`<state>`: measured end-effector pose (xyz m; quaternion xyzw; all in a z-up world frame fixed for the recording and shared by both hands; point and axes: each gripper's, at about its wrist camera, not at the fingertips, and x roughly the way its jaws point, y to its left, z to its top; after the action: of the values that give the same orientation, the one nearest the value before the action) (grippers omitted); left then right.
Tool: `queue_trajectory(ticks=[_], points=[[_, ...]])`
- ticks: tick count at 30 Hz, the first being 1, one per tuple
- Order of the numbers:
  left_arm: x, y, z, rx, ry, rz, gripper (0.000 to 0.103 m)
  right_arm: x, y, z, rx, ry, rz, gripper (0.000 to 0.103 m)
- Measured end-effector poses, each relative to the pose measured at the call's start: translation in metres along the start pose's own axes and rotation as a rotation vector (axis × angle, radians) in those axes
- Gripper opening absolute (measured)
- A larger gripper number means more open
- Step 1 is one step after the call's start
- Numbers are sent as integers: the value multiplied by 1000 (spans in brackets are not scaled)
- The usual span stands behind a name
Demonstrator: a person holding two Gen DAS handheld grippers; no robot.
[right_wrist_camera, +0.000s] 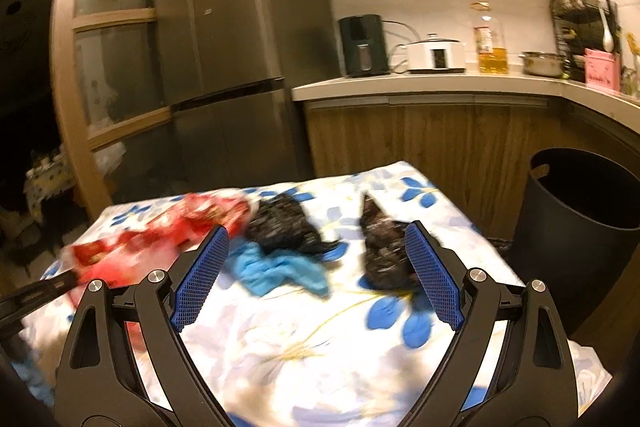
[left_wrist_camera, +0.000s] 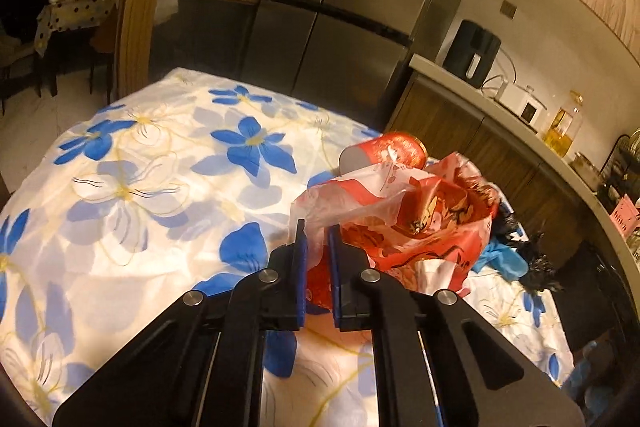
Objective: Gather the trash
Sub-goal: 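Grasp the red printed bag with the left tool while the right tool grasps a black bag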
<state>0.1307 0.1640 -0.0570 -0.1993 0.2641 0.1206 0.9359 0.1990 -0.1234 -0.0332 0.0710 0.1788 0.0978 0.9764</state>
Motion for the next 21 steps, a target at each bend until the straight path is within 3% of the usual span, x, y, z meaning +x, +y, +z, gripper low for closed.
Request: queue_trajectory(ticks=[7,15,21], points=[[-23,-12,8,18,-70,-37,9,36,-34,0,35,32,-120,87],[-30,-29,15,34,-113,-57,9,86,-52,-7,55,133,-140,72],[-34,-34,21,33,-137,-62,9,105,-61,-13,84,206,-132,33]])
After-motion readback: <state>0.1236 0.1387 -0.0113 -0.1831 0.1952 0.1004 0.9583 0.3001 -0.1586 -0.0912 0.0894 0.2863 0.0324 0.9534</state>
